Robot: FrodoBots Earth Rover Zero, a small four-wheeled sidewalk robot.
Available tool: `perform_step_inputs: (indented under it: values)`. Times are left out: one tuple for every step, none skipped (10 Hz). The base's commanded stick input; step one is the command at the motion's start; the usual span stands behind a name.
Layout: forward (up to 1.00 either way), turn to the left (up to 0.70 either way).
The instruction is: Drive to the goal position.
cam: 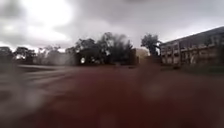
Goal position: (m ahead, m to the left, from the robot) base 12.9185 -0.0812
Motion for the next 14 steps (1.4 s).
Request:
perform_step_inputs:
  values:
    - [0.45,0.14]
    - [0.45,0.0]
    - [0.45,0.0]
    - [0.45,0.0]
    - [0.45,0.0]
    - [0.45,0.0]
    - [0.45,0.0]
    - [0.45,0.0]
    - [0.45,0.0]
    - [0.45,0.0]
    - [0.45,0.0]
    - [0.45,0.0]
    - [0.45,0.0]
    - [0.45,0.0]
